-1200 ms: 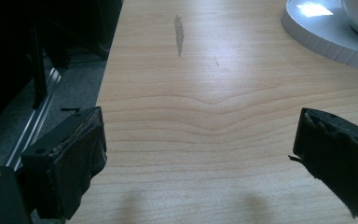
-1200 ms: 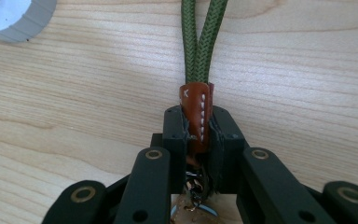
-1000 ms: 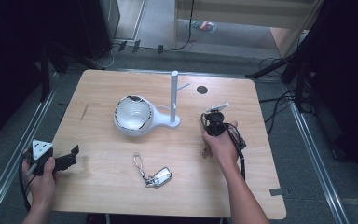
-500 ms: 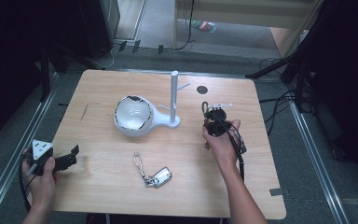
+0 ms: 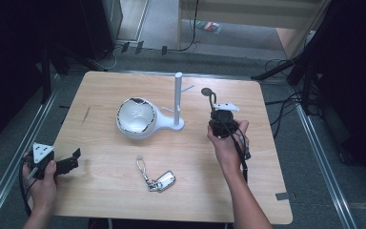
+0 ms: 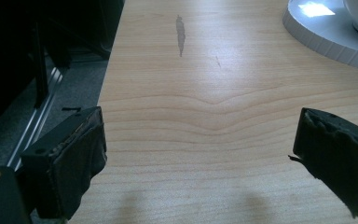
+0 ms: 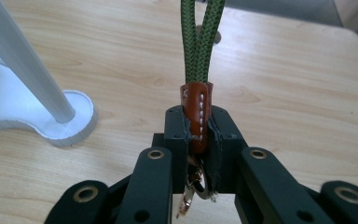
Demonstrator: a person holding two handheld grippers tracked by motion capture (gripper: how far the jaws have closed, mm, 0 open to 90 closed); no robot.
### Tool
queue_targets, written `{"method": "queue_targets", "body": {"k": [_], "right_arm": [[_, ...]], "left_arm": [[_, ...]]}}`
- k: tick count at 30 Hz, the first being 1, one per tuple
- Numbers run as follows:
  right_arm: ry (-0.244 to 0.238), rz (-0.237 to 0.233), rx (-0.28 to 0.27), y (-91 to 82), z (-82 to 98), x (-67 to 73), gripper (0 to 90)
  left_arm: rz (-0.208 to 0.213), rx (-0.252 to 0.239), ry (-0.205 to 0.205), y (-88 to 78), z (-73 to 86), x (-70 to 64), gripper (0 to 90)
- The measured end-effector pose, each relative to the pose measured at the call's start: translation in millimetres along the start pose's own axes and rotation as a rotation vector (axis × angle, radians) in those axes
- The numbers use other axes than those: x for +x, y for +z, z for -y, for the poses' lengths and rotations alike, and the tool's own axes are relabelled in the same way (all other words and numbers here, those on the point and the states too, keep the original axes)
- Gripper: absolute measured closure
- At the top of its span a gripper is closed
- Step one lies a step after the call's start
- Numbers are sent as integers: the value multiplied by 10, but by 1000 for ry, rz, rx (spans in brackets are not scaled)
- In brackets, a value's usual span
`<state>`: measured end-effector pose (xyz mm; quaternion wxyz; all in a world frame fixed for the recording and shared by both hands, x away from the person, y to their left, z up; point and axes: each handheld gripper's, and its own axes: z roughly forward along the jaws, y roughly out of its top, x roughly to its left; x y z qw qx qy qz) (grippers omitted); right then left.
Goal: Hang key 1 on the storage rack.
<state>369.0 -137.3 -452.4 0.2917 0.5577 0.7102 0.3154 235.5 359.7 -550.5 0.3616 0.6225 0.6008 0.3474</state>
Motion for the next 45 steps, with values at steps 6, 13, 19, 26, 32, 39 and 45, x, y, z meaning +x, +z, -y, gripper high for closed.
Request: {"method": "queue_targets", "body": {"k": [6,13,19,26,32,39,45], "right_arm": [[-28,13,-45,-41,-34,47,802],[-76,30,-120,-107,-68,130,802],[-93,33,-149,-150,-114,193,802],[-131,42,-158,-148,-151,291,802],[-150,42,-174,-148,-152,364,802],[-159,35,-187,-176,-158,406,802],[-168,25,-195,-214,-160,440,802]], "left_arm": [[-1,0,-2,0,0,0,28],[-2,-4,-3,2,1,1,28],[-3,-4,-4,2,1,1,28],[-2,-4,-4,1,1,2,28],[-2,-4,-4,2,1,3,28],[-2,-4,-4,2,1,2,28],[-3,-2,-3,2,0,1,28]]}}
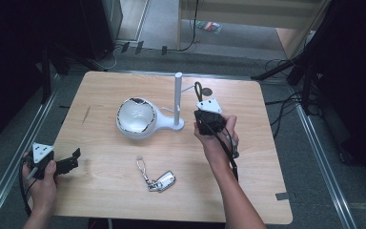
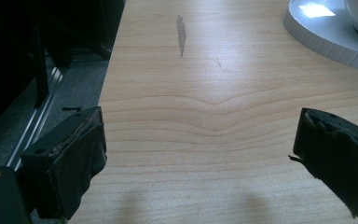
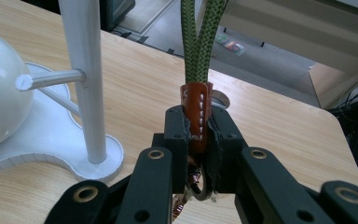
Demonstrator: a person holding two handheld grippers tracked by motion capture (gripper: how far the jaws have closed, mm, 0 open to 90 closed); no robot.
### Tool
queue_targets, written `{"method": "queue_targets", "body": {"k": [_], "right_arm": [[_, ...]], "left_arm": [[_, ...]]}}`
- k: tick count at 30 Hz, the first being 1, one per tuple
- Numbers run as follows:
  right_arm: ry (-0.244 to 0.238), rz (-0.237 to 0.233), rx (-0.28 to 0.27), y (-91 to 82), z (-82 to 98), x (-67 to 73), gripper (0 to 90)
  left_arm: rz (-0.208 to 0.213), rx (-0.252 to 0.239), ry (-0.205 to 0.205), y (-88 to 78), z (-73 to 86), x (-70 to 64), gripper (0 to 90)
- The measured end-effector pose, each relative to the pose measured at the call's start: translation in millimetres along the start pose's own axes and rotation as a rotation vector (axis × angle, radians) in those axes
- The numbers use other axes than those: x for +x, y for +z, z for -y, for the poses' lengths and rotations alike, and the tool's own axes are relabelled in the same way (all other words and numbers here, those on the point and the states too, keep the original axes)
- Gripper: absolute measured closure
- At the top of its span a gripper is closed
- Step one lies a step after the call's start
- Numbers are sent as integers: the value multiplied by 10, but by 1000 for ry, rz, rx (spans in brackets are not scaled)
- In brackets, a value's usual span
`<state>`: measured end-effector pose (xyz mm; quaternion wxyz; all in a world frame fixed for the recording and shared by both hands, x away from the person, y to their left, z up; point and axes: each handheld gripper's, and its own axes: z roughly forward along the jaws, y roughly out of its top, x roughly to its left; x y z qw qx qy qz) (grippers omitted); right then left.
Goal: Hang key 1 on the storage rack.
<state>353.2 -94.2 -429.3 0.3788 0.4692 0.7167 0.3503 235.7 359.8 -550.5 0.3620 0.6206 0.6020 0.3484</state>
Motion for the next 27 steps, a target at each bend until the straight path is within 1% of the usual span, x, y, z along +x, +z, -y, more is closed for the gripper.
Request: {"method": "queue_targets", "body": {"k": [14,21,27], "right_arm": [[-18,-7,-11,-35,-42,70,801],[-44,-7,-10,-44,-68,144,801],[-44,-8,-10,-37,-66,159,801]], "left_arm": [[1,0,0,1,0,0,28],[1,0,0,1,0,-1,28],[2,1,0,1,-1,0,28]]}}
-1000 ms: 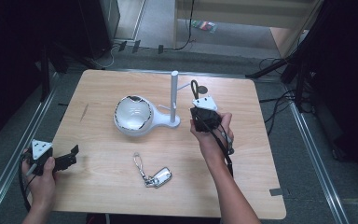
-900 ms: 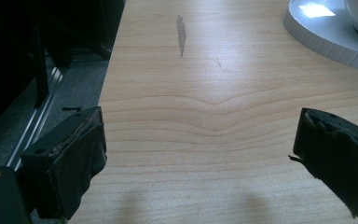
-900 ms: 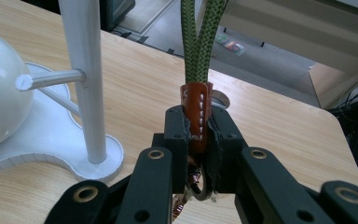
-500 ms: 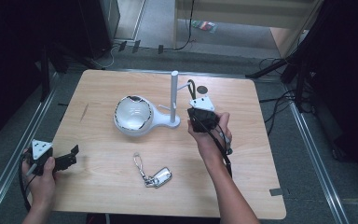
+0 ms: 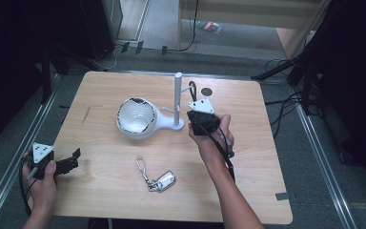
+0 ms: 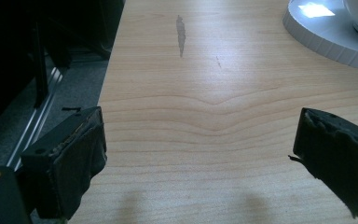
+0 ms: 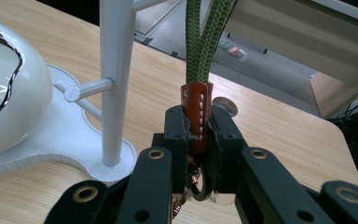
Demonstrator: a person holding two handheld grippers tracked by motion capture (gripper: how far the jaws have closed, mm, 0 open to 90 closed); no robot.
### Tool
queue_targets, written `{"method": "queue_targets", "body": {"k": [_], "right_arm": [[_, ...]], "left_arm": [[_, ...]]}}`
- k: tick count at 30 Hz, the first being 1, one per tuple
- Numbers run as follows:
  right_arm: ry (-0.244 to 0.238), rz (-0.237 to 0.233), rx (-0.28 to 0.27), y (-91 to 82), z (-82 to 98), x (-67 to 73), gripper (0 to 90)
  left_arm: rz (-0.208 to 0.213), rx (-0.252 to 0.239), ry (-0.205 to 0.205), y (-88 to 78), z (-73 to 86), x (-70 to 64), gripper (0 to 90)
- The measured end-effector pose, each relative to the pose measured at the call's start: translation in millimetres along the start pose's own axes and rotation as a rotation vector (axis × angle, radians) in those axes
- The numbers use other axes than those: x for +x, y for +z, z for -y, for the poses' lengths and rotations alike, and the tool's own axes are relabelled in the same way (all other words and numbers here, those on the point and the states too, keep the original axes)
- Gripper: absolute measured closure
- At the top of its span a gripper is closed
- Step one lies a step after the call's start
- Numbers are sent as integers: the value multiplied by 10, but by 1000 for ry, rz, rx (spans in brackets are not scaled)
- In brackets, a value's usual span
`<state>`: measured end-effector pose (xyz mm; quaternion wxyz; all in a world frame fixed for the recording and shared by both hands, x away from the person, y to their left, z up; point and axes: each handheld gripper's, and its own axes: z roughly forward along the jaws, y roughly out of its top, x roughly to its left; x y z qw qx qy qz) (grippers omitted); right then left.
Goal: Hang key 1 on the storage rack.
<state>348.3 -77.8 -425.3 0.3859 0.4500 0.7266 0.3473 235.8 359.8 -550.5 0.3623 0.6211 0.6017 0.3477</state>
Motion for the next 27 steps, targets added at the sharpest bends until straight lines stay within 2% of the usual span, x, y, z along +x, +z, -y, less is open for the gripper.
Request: {"method": "queue_targets", "body": {"k": [3,12,20,27], "right_arm": [[-7,3,-1,-5,-1,10,800],[-49,54,-14,-11,7,90,791],[-79,37,-34,-8,15,156,761],[-67,13,-39,-4,24,153,687]], "left_arm": [[0,0,0,0,0,0,28],[-1,0,0,0,0,-1,28],[0,1,0,0,0,1,28],[0,1,0,0,0,1,28]]}}
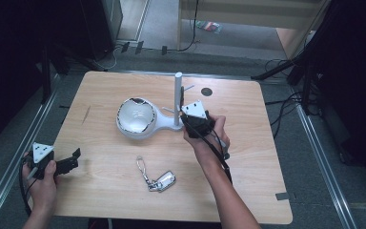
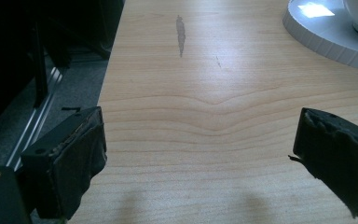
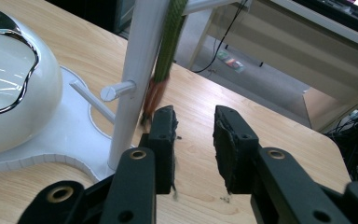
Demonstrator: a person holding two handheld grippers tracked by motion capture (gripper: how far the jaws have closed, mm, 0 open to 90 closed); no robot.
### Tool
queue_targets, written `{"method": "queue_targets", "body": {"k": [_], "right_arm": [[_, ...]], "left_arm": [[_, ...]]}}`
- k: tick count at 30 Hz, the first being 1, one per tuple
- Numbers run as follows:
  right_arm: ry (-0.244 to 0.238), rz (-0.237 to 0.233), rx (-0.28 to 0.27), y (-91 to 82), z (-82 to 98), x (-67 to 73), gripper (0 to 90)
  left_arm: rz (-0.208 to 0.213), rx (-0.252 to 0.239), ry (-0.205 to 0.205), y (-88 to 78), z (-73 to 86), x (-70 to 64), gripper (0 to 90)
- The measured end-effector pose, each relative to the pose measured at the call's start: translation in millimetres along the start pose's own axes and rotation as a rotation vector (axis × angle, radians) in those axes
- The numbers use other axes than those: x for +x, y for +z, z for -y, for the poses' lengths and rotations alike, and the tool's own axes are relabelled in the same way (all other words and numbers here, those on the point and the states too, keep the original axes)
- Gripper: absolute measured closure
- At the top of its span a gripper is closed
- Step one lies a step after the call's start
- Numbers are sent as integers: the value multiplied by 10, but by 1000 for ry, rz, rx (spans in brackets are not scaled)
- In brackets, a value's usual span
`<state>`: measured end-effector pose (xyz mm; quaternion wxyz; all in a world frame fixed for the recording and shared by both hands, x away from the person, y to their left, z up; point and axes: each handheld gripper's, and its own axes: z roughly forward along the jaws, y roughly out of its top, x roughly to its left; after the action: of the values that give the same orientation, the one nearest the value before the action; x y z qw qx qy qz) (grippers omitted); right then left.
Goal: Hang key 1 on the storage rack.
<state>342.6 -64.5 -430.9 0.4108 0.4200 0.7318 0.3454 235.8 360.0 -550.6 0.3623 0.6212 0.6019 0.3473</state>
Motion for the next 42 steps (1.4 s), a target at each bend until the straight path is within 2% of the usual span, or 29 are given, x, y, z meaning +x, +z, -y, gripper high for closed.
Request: {"method": "queue_targets", "body": {"k": [9,12,18,24,34,39,42], "right_arm": [[30,-58,35,-22,32,-52,631],[39,-84,62,-36,47,-59,611],[51,-149,155,-57,73,-49,594],[16,-219,253,-59,106,34,572],[-1,-273,315,-29,140,118,559],[-13,-317,375,-5,163,164,548],[-31,-325,395,10,181,189,543]], "left_arm": [[0,1,0,-1,-1,0,28],[1,-1,-1,-1,1,0,28],[3,1,-3,4,-4,3,28],[4,4,-3,6,-6,5,28],[3,3,-5,9,-6,5,28],[1,4,-5,14,-8,6,28],[1,6,-5,15,-9,6,28]]}}
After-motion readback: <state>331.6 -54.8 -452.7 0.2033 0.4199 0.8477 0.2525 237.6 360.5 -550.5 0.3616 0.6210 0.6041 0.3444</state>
